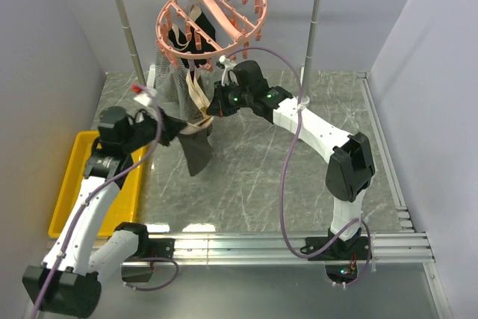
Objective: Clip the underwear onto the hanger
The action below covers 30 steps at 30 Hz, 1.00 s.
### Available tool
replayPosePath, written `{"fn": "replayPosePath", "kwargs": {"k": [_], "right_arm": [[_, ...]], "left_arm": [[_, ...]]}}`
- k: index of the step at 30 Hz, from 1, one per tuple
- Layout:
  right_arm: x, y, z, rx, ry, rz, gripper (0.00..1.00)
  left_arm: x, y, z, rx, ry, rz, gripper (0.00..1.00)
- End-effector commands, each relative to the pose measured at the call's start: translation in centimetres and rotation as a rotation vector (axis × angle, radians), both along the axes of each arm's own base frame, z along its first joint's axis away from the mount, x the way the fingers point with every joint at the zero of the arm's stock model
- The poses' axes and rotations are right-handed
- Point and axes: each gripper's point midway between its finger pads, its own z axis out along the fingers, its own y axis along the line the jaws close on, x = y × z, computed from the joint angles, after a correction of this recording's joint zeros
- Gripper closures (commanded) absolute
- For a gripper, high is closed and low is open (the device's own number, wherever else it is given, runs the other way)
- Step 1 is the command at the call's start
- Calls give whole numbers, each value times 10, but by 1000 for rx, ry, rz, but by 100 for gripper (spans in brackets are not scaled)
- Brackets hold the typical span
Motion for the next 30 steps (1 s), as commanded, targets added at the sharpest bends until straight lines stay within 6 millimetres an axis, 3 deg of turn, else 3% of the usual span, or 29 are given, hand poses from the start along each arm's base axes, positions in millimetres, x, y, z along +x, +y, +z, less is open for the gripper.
{"fn": "replayPosePath", "kwargs": {"k": [1,5,7,11,18,25,29,30], "right_arm": [[9,-10,32,7,-108,15,100],[7,-11,36,-8,-134,47,100],[7,-13,38,-11,-149,57,100],[9,-15,41,-11,-158,59,100],[11,-11,39,4,-144,65,100],[11,-6,33,9,-126,82,100],[13,-6,28,-2,-108,81,100],[15,-6,26,-5,-106,77,96]], "left_arm": [[25,50,21,-120,11,288,100],[52,86,27,-159,20,484,100],[71,106,9,-119,87,612,100],[89,120,-19,-87,171,698,100],[101,99,-68,-103,307,599,100],[108,73,-91,-120,339,509,96],[118,68,-102,-126,354,518,93],[122,68,-107,-127,366,523,92]]}}
